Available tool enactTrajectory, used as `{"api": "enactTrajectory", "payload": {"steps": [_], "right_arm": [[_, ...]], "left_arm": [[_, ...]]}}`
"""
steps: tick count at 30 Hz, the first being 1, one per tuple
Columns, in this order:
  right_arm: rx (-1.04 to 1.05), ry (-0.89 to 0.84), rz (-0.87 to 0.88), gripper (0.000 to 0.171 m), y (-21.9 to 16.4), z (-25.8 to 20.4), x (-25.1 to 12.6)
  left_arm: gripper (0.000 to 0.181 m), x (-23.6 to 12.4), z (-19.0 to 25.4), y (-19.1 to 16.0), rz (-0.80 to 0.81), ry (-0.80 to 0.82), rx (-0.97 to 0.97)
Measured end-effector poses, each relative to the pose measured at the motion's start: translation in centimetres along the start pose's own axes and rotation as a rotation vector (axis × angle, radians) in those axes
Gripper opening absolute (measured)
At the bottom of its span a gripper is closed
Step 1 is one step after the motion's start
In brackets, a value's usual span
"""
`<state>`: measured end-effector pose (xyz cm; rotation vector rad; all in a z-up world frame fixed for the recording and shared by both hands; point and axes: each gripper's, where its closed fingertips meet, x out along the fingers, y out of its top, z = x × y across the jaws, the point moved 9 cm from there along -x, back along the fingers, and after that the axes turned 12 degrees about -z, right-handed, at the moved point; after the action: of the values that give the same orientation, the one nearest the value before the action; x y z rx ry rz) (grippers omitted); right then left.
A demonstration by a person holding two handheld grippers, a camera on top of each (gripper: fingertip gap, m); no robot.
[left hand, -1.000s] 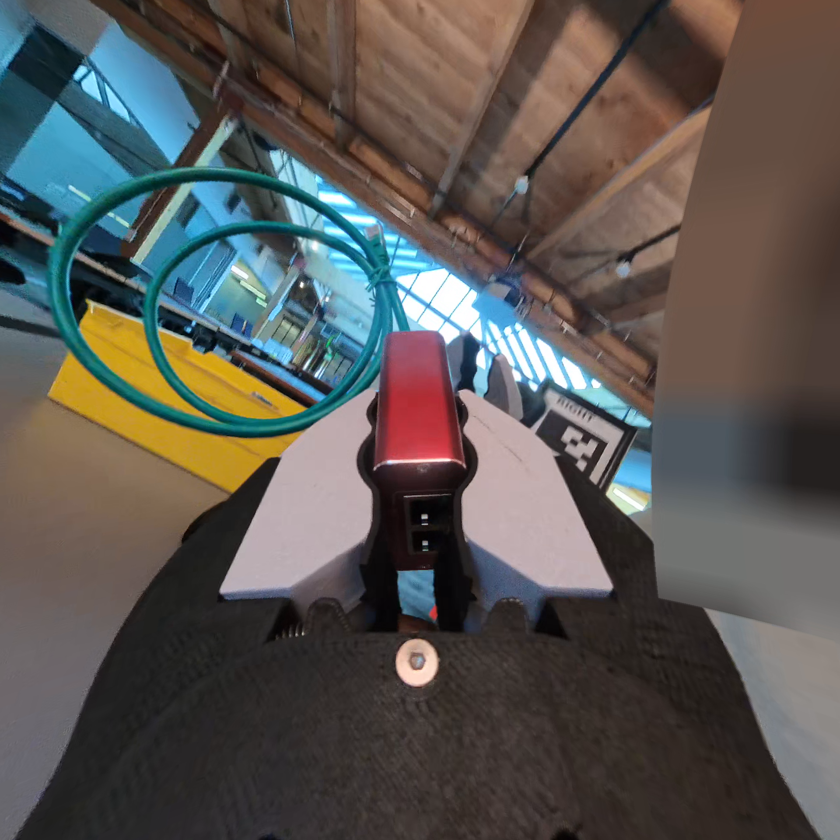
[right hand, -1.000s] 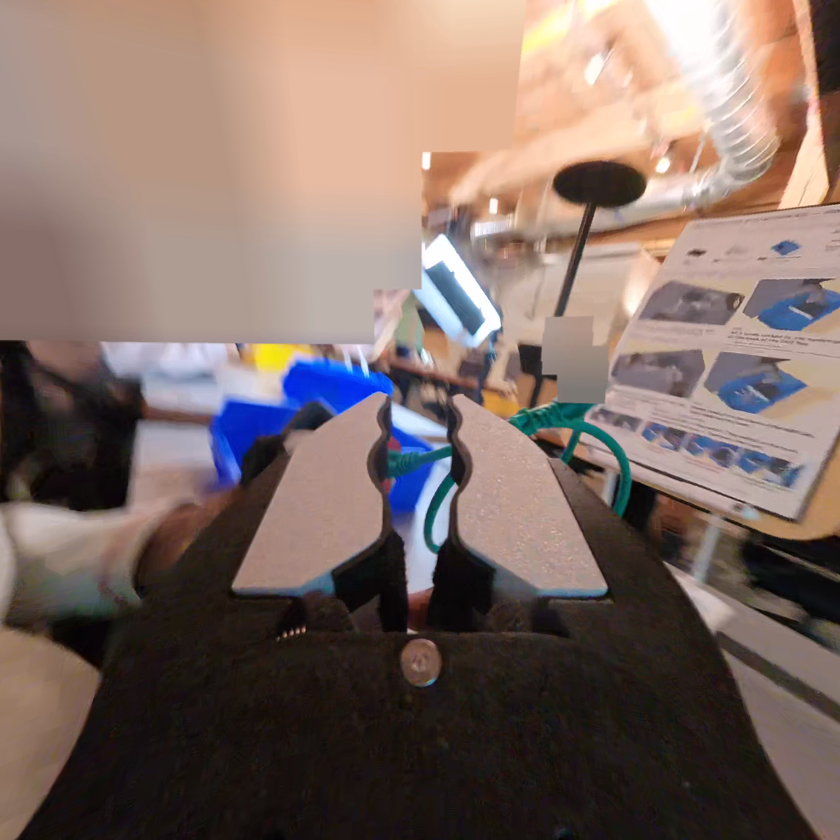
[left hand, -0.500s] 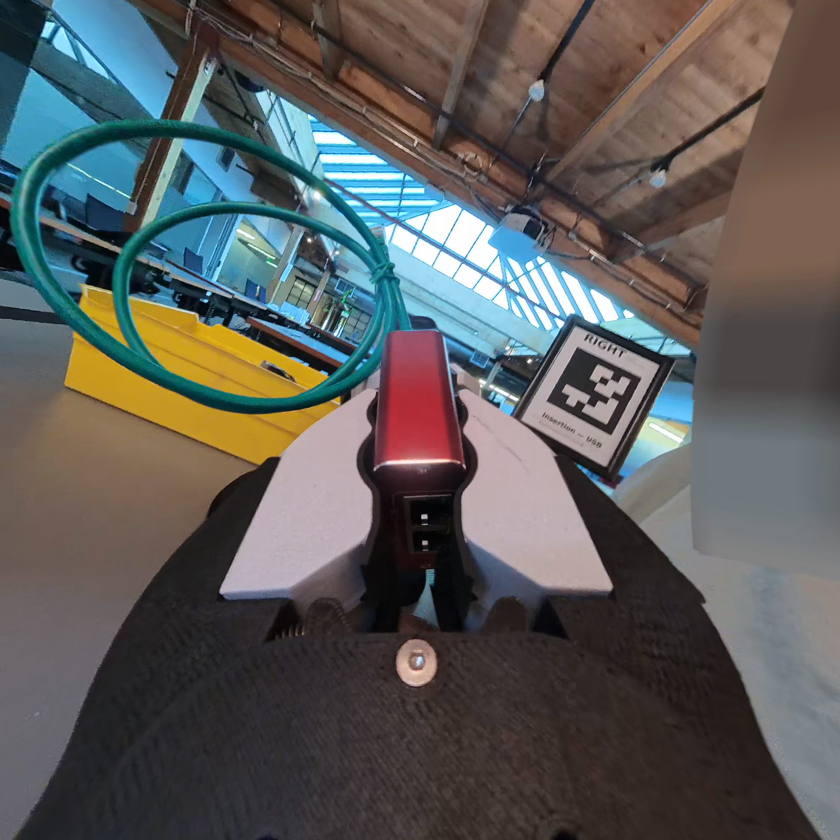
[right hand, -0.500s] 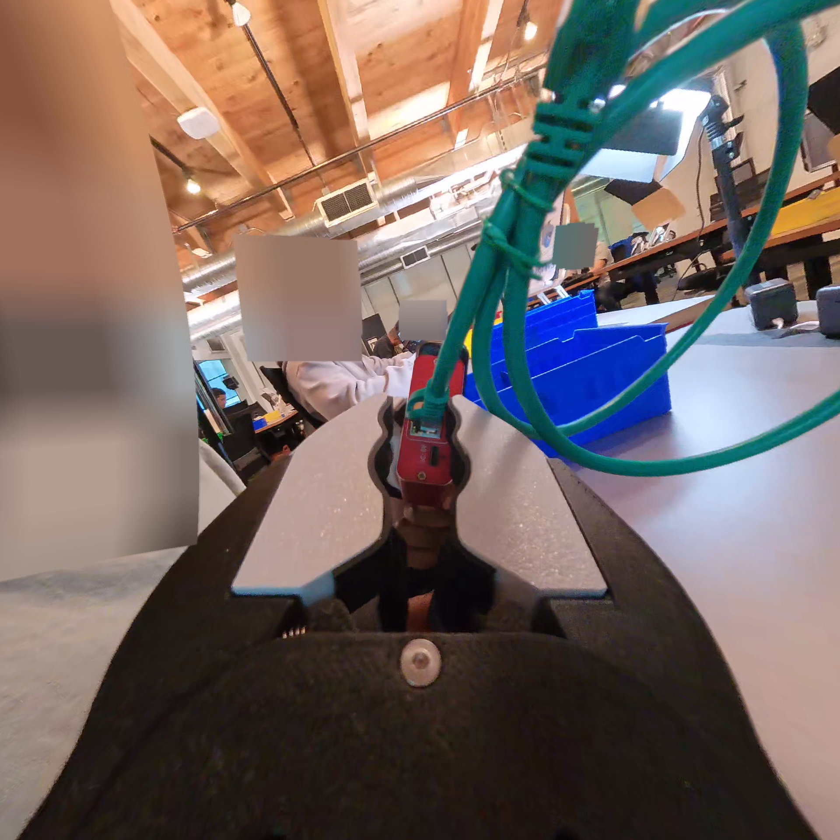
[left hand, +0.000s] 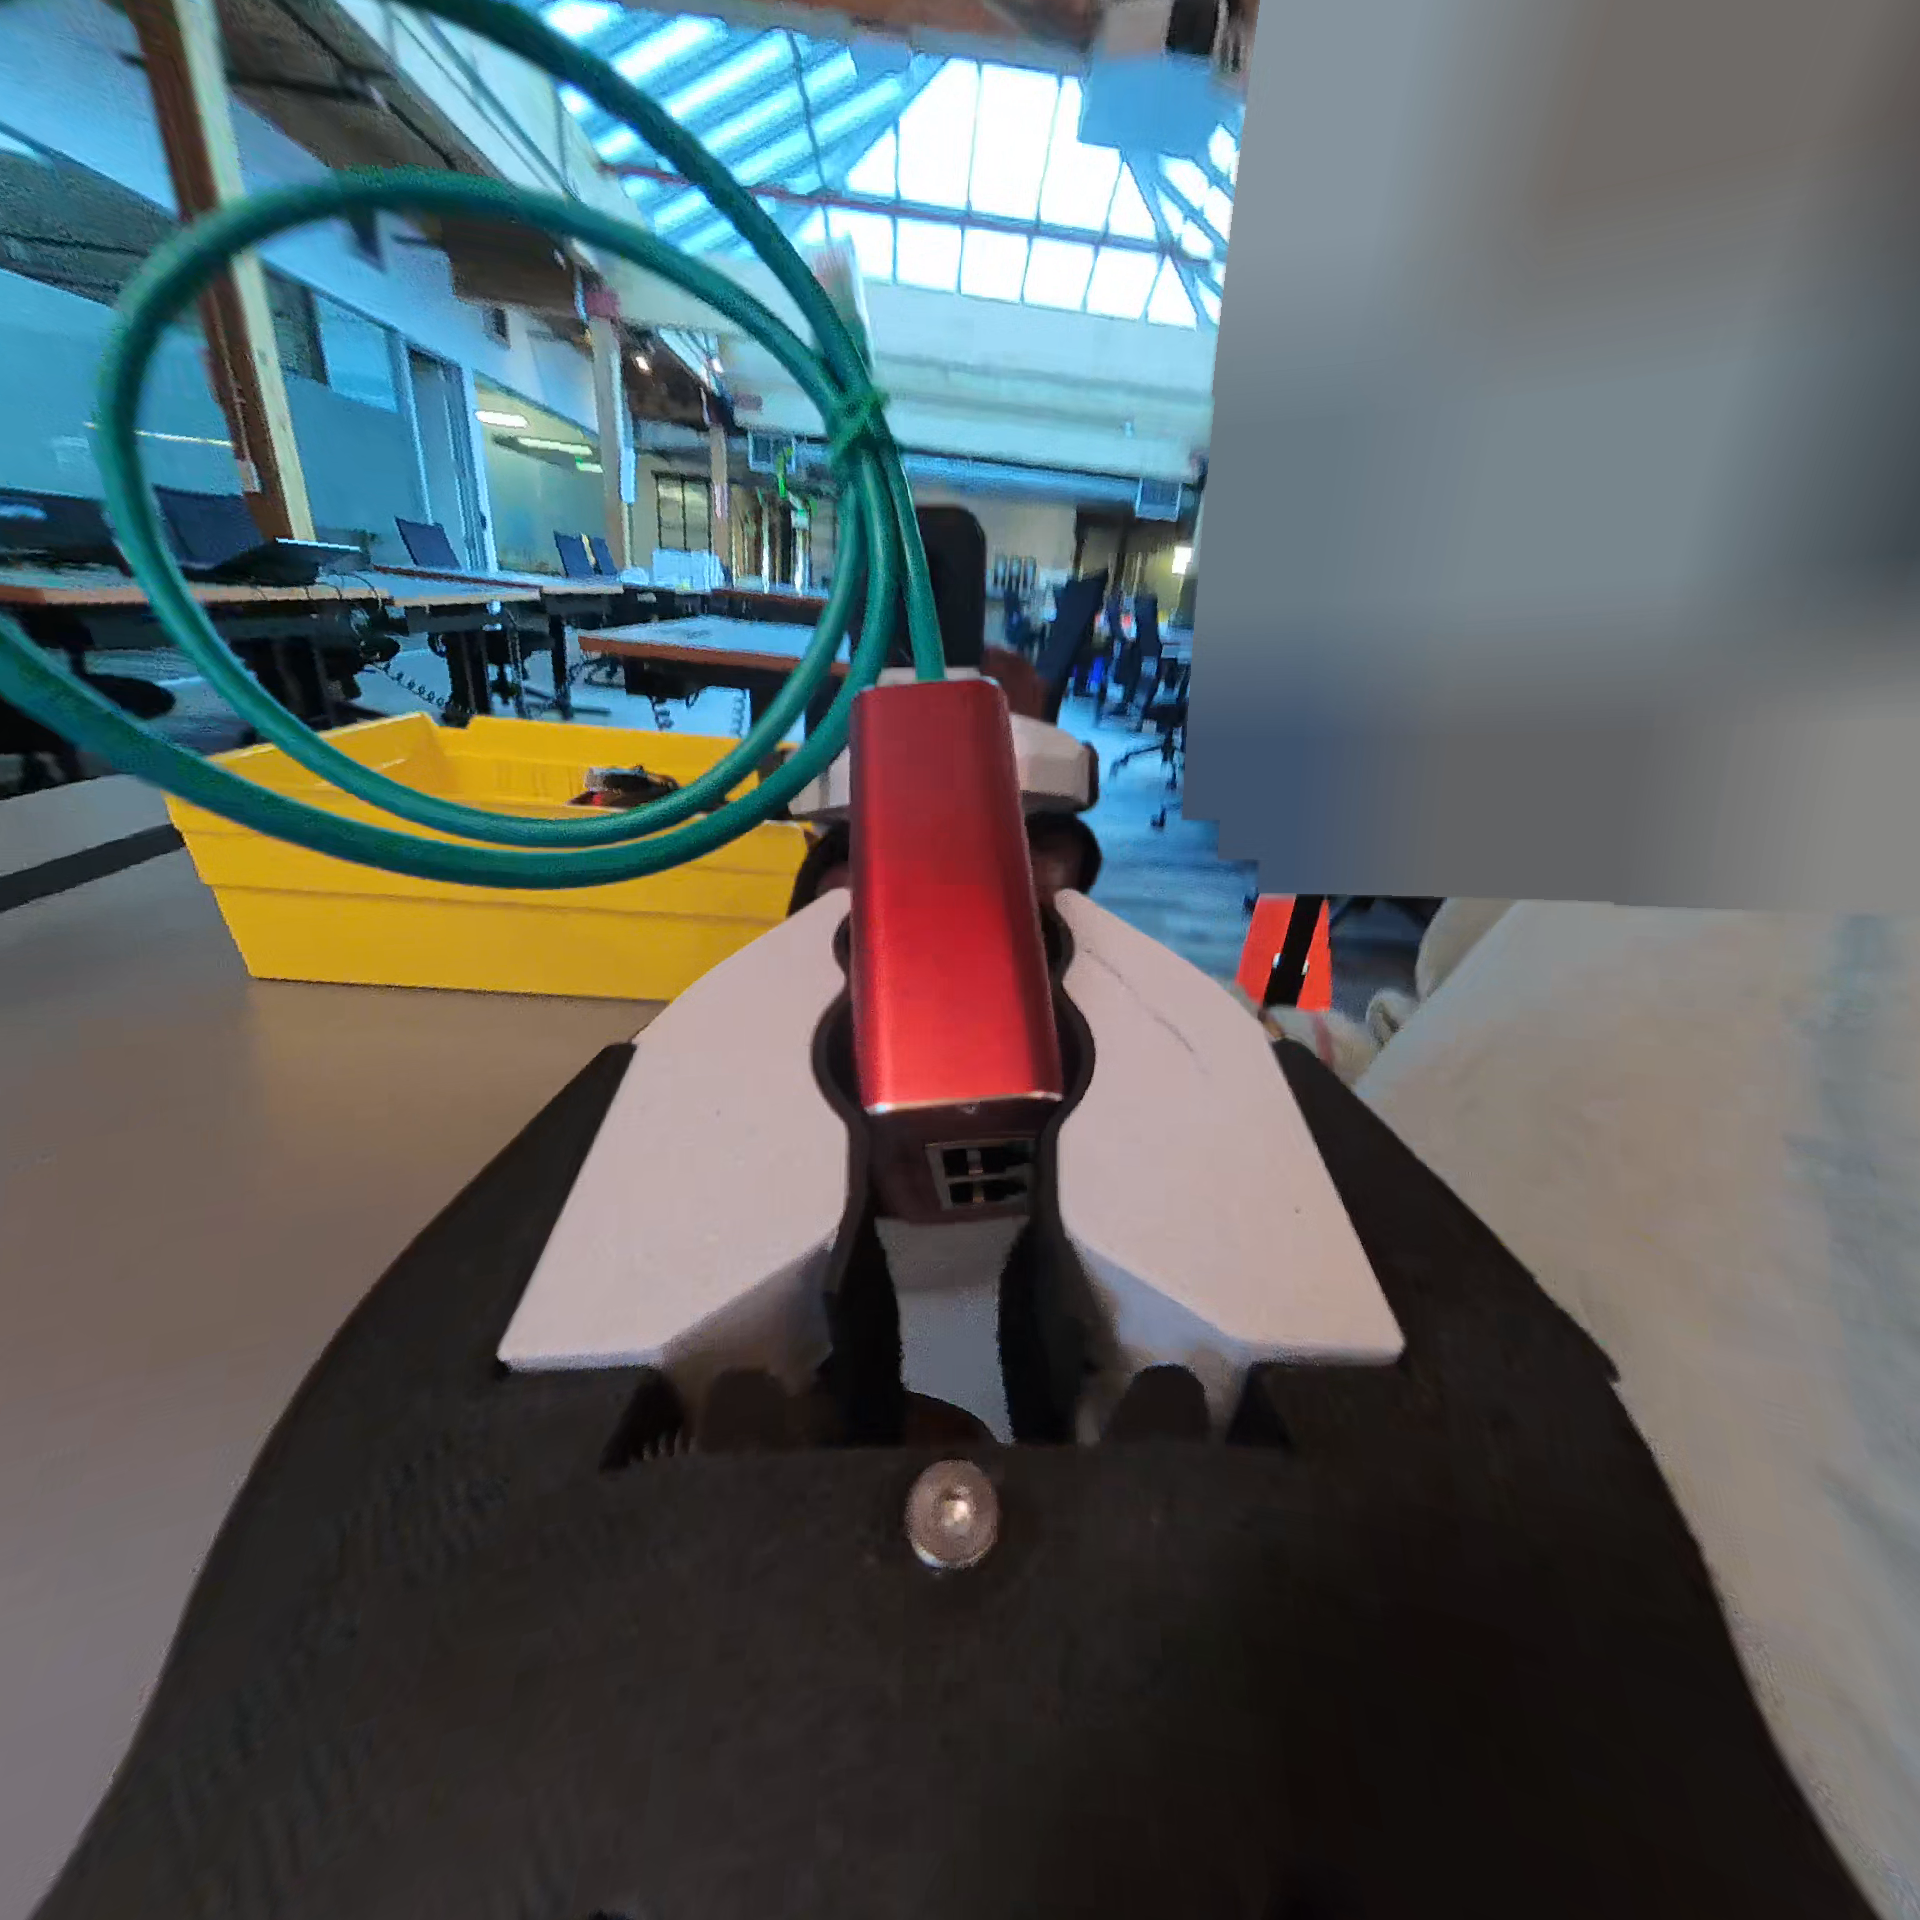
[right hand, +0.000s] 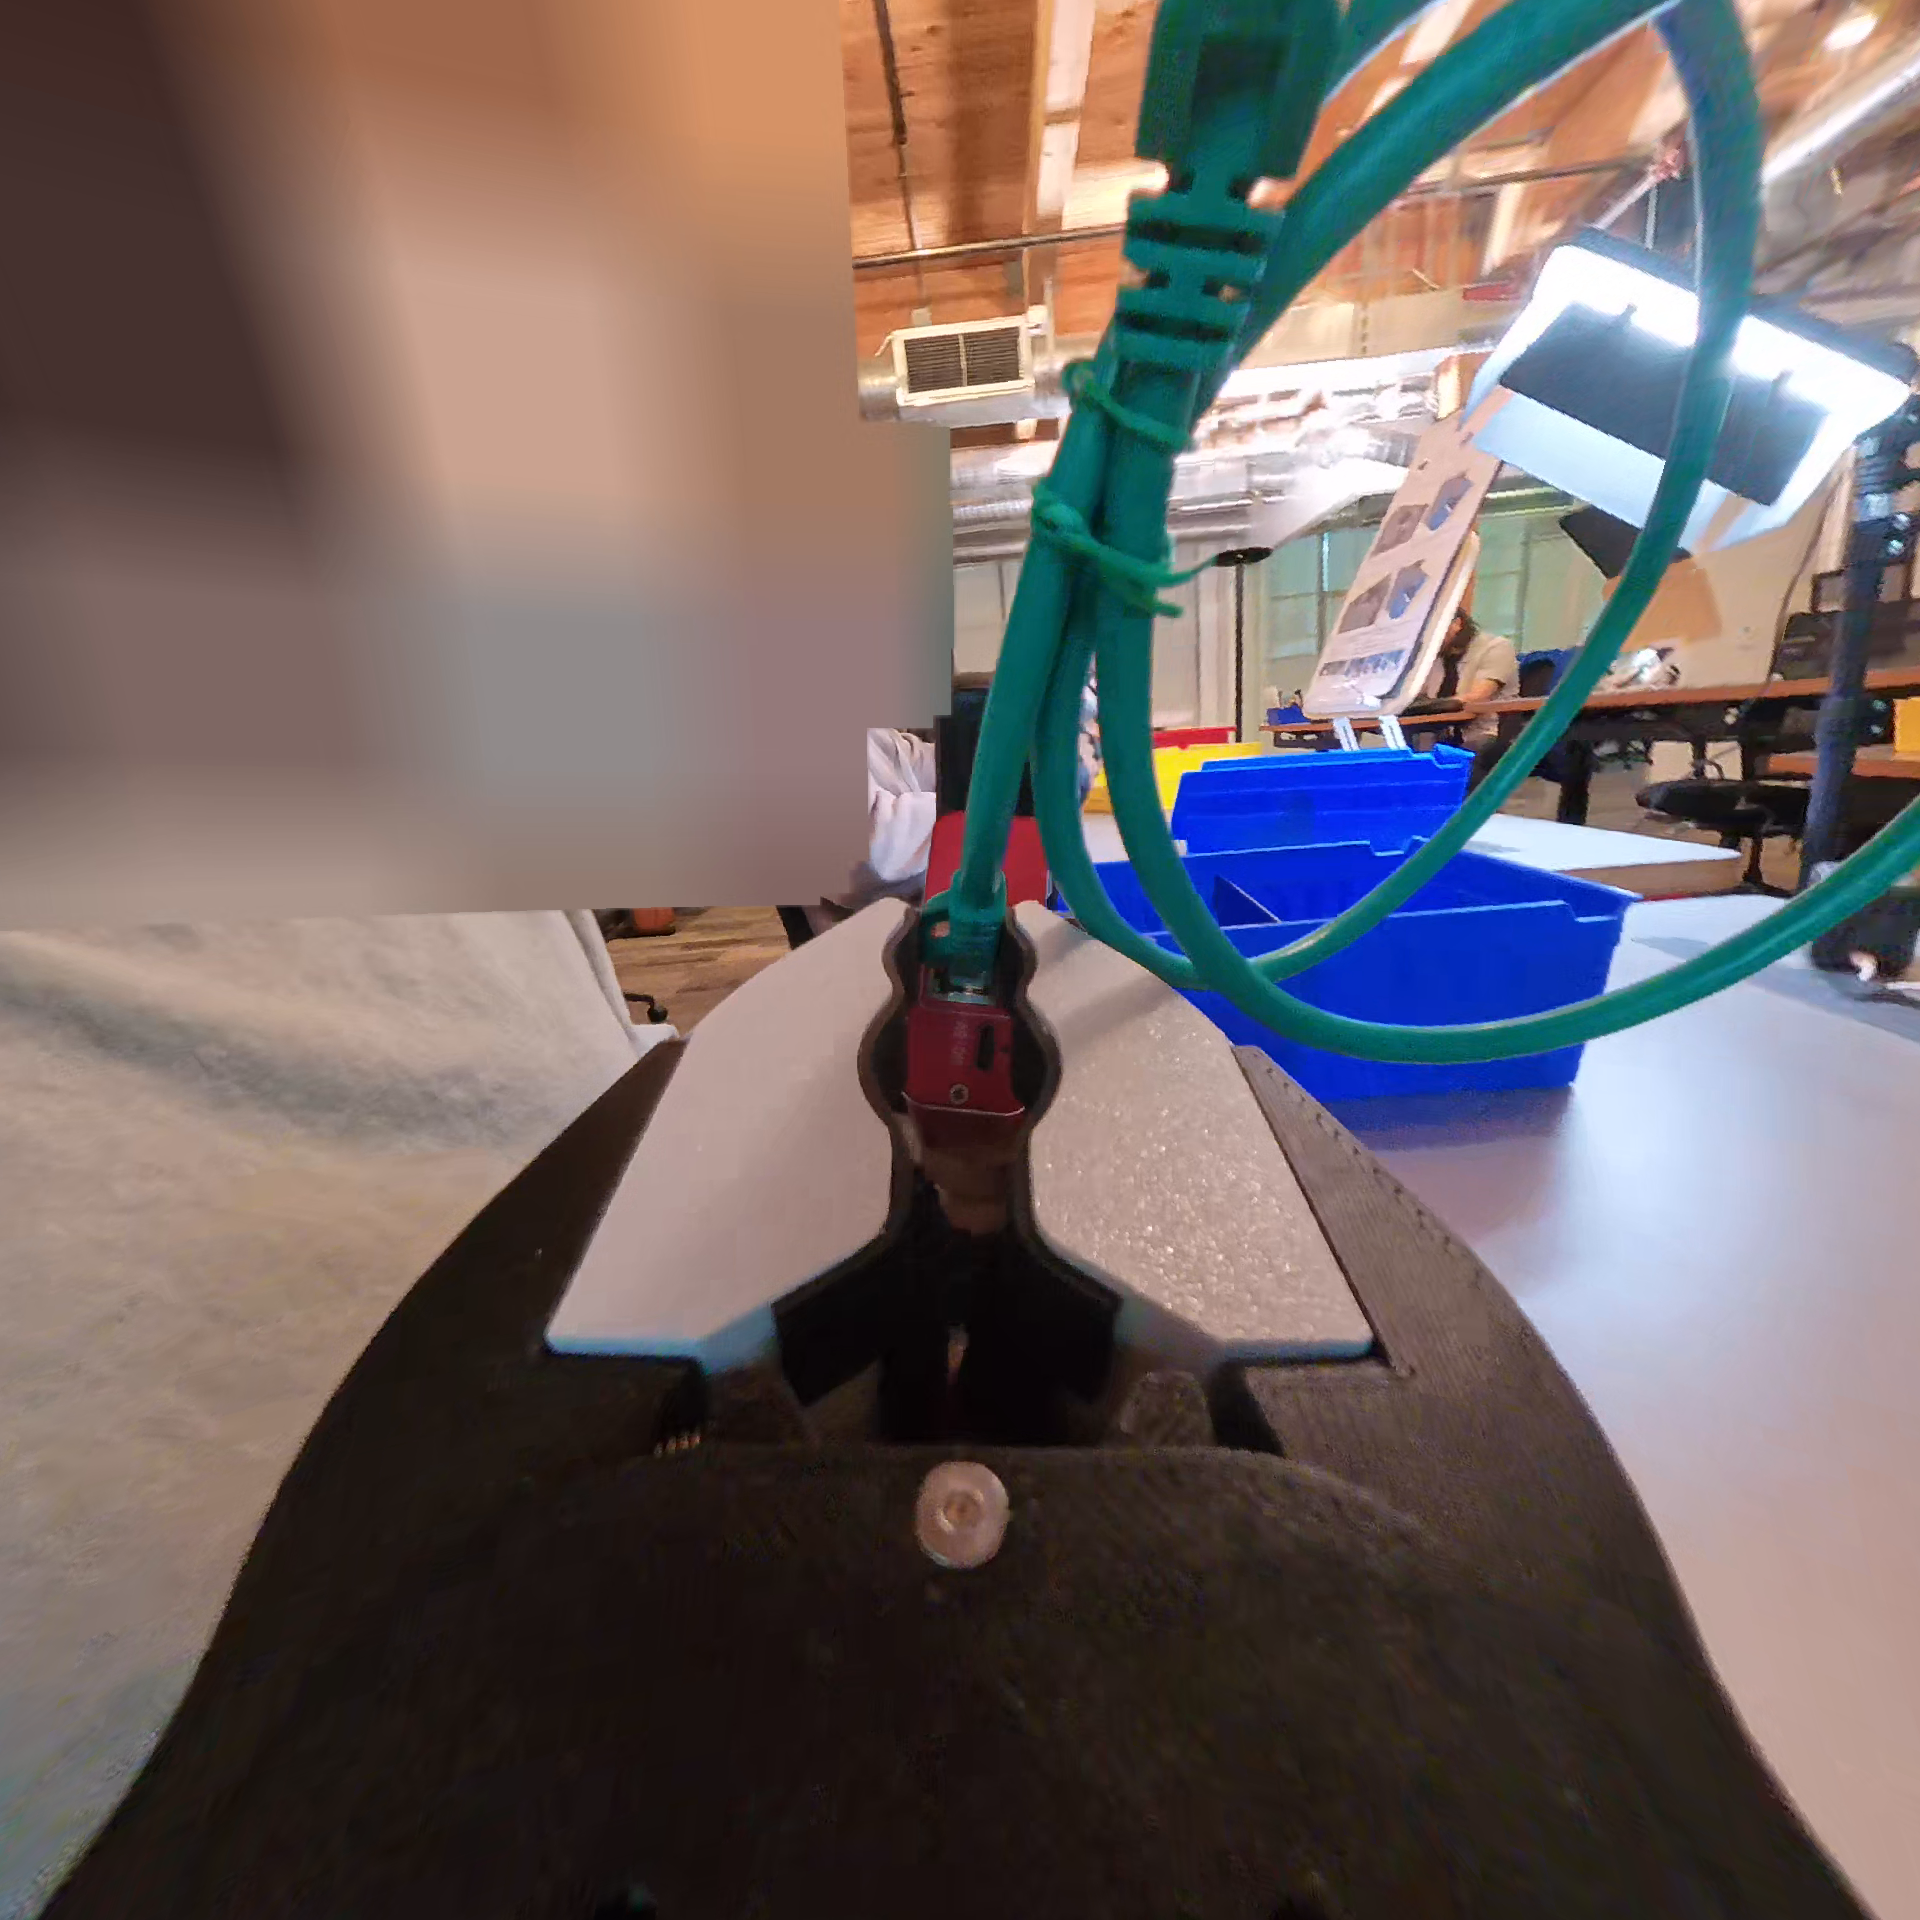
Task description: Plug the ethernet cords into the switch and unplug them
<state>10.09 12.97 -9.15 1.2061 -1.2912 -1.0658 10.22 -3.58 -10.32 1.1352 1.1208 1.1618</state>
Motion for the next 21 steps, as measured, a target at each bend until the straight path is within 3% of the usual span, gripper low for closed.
{"api": "enactTrajectory", "payload": {"steps": [8,21], "right_arm": [[-0.165,-0.027,-0.078,0.016,0.9,-1.3,-0.4],[-0.215,-0.082,-0.144,0.016,0.7,-1.3,-0.9]], "left_arm": [[0.029,0.1,1.2,0.5,-0.001,0.071,0.165],[0.029,-0.1,0.6,-0.2,-0.026,0.051,0.143]]}}
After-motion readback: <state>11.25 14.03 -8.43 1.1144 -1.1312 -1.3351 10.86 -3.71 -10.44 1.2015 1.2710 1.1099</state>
